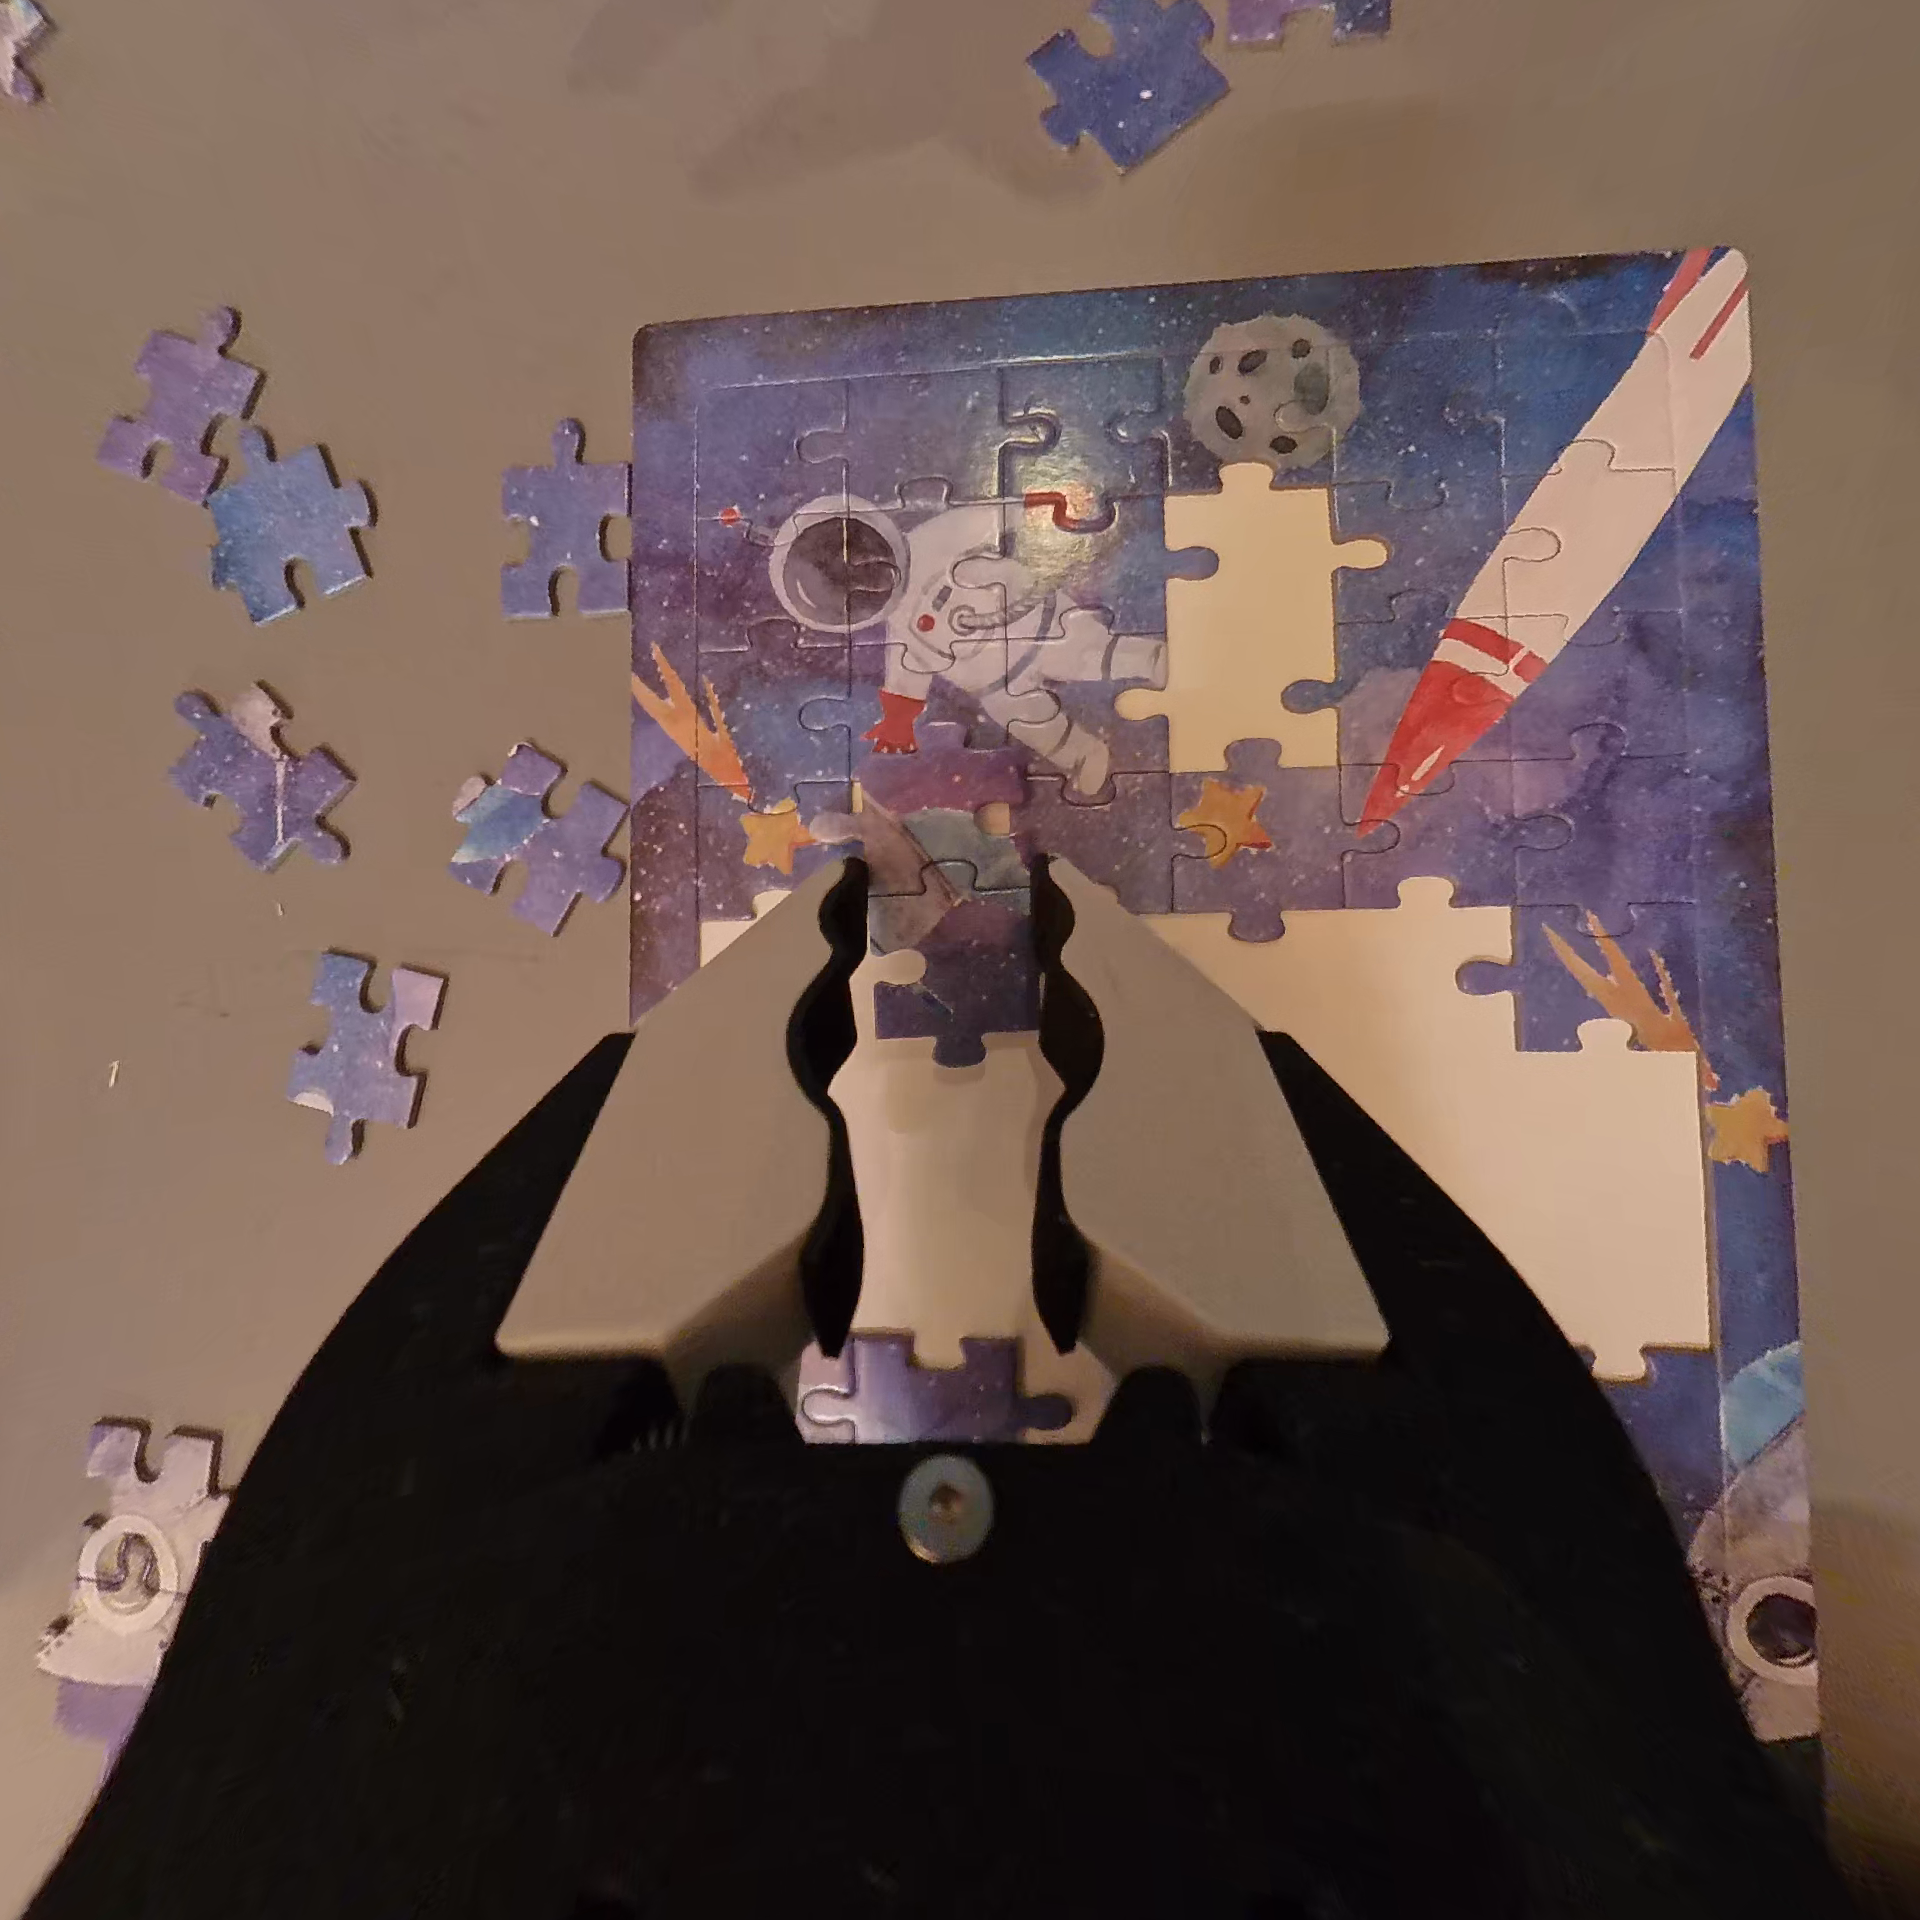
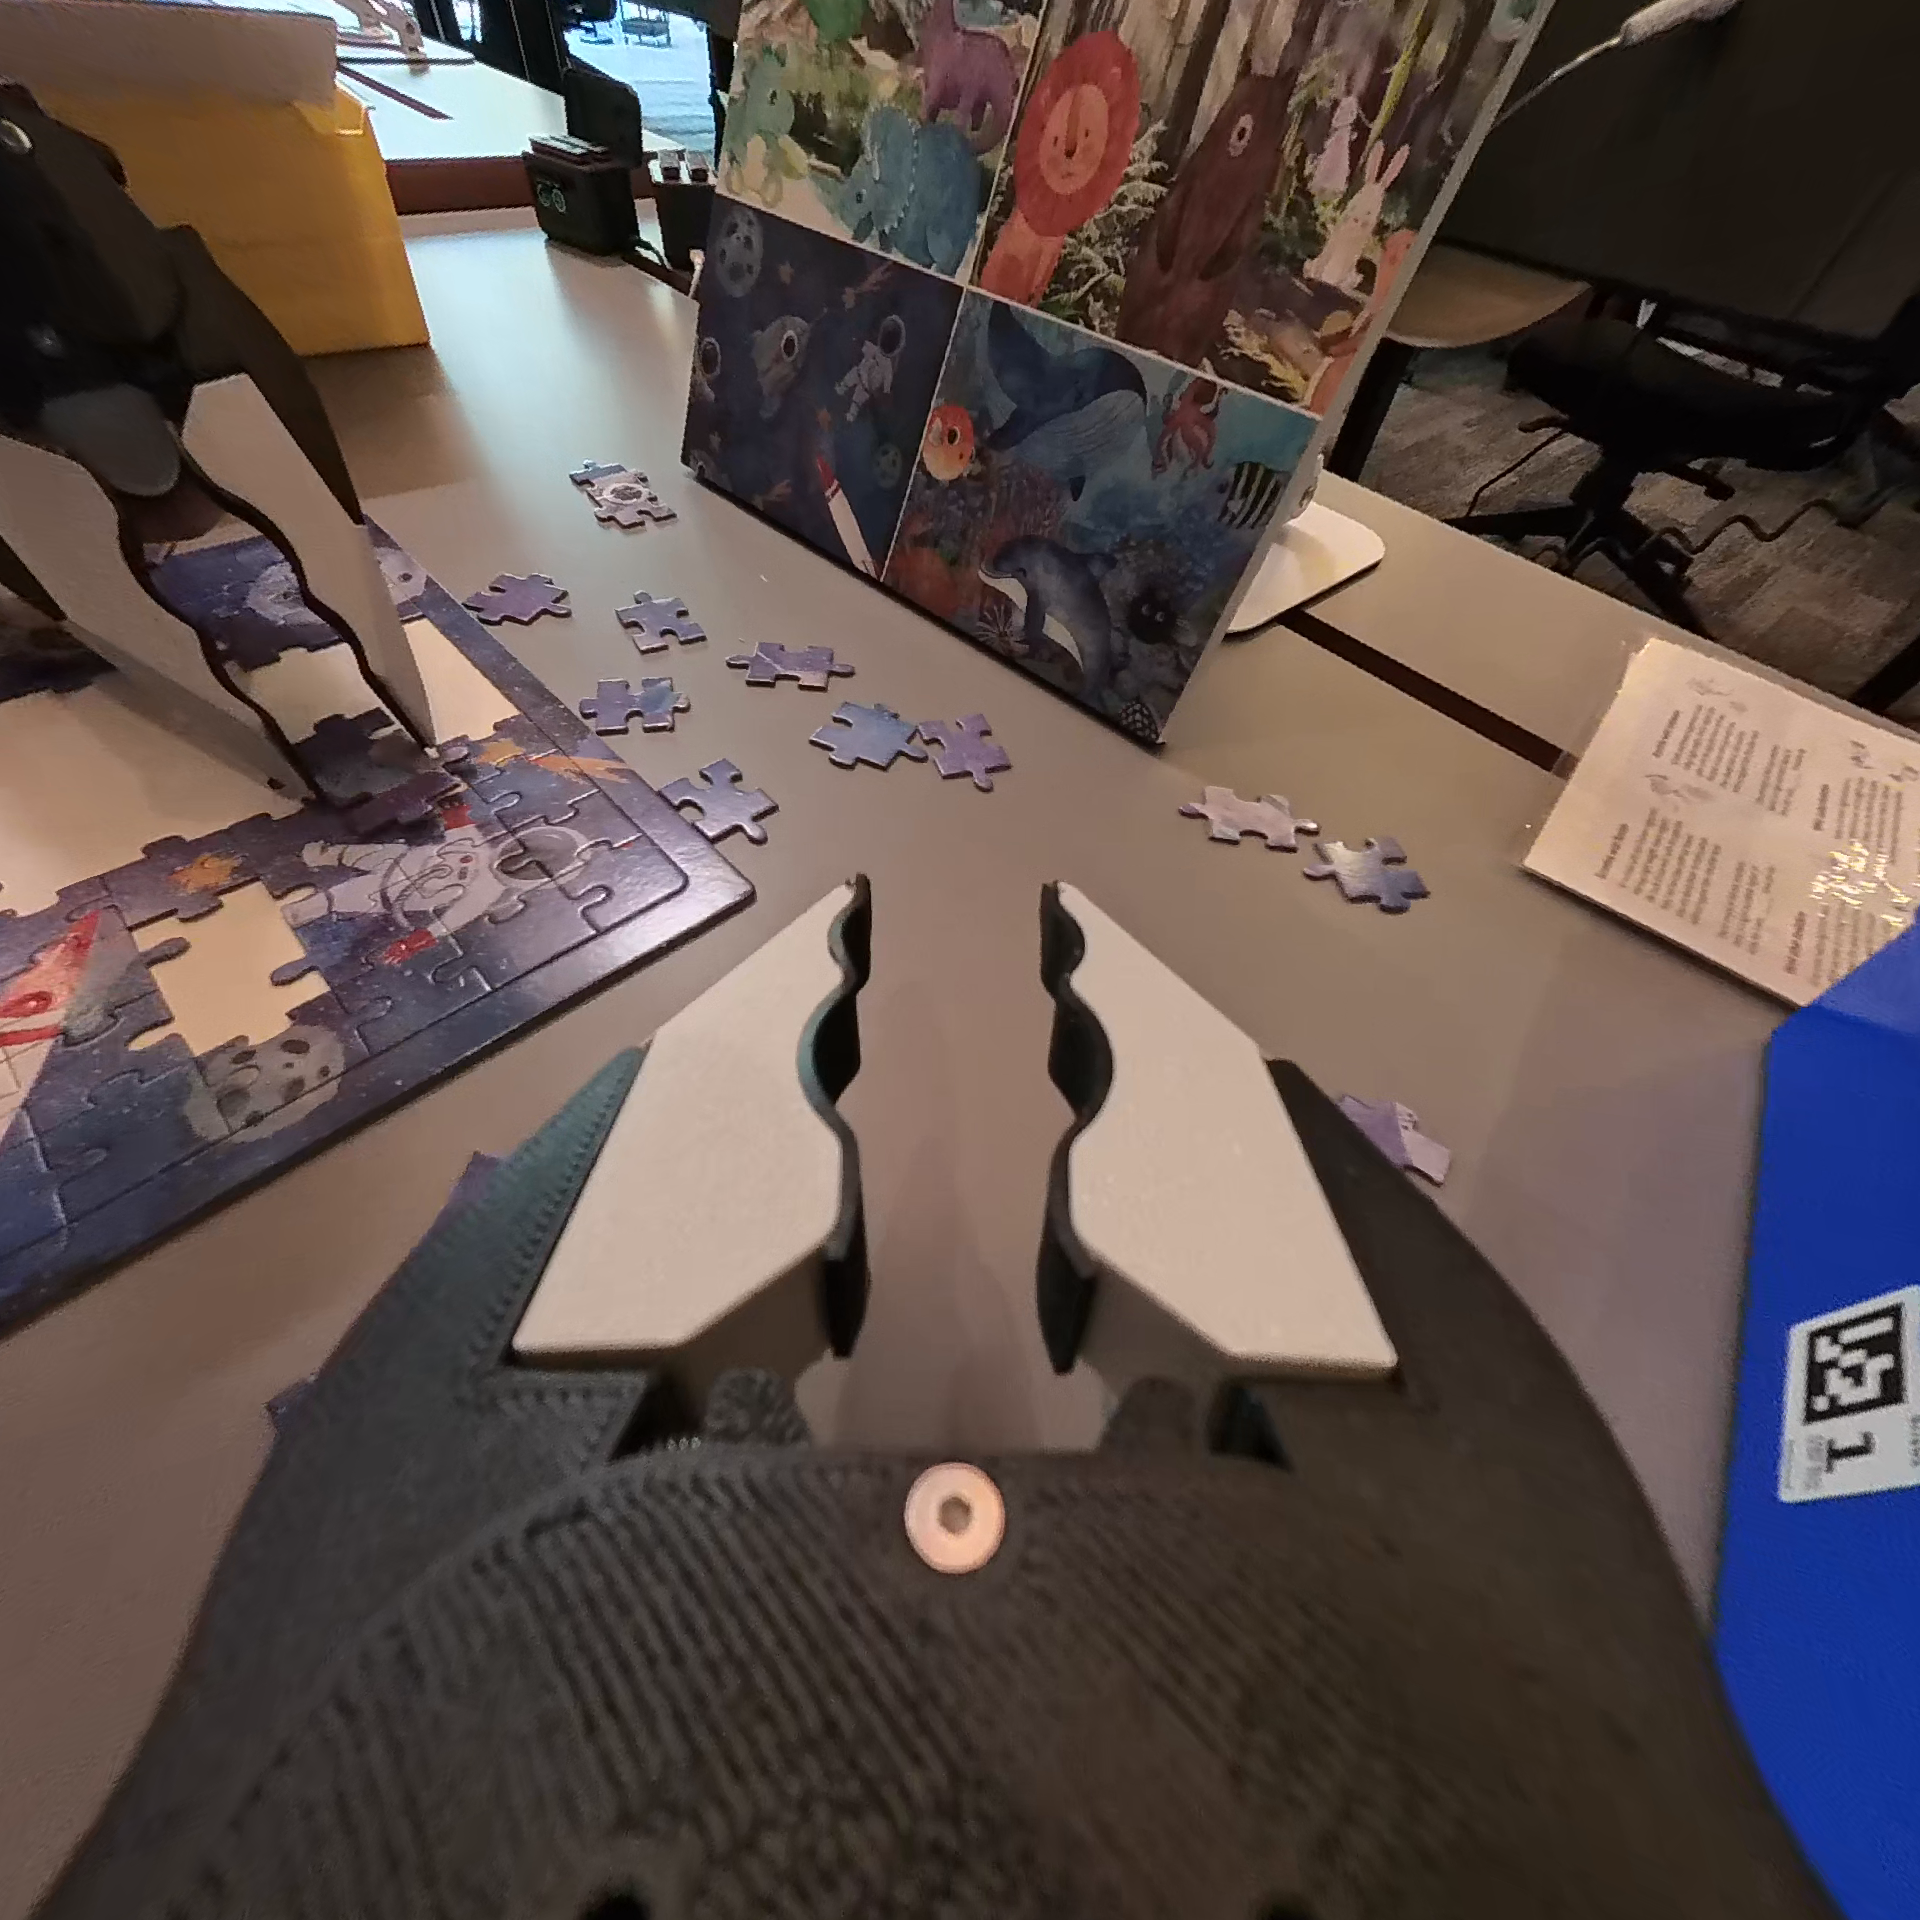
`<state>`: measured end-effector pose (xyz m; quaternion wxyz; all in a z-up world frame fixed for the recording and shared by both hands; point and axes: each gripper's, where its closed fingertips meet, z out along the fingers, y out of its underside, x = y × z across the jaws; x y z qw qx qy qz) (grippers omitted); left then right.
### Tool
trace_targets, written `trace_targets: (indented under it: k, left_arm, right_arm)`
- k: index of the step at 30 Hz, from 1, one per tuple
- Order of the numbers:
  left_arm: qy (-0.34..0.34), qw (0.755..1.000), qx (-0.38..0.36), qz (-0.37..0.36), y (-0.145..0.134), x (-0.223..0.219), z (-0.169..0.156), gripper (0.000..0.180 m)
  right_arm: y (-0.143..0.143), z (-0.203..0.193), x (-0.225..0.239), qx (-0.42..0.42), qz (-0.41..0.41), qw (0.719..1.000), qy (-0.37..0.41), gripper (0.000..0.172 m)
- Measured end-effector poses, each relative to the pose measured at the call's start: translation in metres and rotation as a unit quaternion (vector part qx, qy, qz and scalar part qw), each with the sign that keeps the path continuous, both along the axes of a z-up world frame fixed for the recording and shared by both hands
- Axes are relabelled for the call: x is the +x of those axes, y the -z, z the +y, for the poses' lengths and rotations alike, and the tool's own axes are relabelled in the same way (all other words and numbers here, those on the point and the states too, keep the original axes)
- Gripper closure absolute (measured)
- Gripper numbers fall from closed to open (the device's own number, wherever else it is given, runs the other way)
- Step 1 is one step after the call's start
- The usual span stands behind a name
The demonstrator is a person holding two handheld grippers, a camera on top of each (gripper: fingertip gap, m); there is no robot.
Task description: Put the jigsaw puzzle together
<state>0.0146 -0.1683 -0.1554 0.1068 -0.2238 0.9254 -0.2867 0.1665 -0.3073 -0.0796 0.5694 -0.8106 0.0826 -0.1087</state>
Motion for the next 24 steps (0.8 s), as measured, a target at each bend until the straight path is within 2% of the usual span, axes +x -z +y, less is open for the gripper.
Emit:
trace_targets:
  k: [13,24]
  left_arm:
    - [-0.043,0.999,-0.002,-0.013,-0.01,0.0,0.036,0.149]
    - [-0.006,1.0,-0.006,0.02,-0.005,-0.021,0.025,0.149]
  right_arm:
    - [0.003,0.0,0.001,-0.007,0.0,1.0,0.001,0.141]
    - [0.009,-0.001,0.006,-0.012,0.008,1.0,0.008,0.142]
